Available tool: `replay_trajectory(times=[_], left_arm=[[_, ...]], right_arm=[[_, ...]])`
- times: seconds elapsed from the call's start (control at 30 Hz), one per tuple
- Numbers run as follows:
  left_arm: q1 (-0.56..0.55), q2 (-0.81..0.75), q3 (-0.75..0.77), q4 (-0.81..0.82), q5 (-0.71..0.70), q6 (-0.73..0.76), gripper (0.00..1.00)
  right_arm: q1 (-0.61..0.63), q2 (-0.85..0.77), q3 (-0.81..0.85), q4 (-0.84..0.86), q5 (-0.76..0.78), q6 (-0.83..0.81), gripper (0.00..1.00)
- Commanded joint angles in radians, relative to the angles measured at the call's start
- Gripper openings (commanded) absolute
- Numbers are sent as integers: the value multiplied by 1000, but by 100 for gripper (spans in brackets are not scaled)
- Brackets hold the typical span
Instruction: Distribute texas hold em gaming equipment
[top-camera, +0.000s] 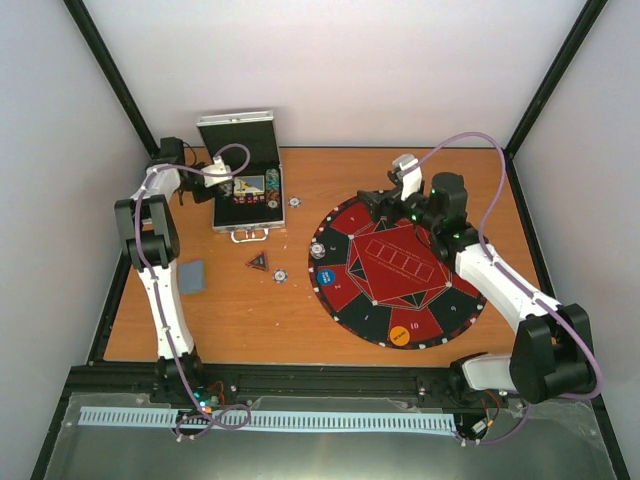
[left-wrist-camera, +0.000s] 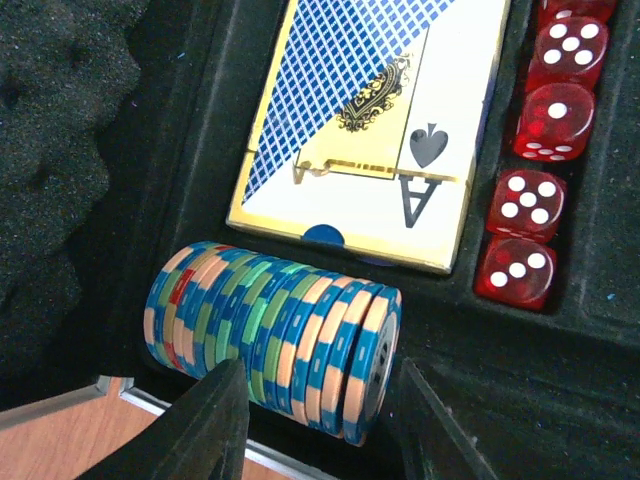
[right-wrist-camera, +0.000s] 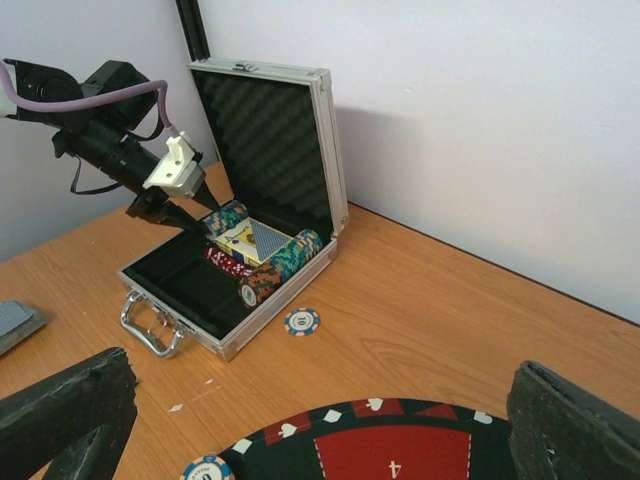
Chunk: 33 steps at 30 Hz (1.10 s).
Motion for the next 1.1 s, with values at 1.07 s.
replay_trajectory(times=[1.07], left_arm=[[-51,-18,-73,79,-96,32,47]], right_arm=[[0,97,95,-91,-62,-27,100]])
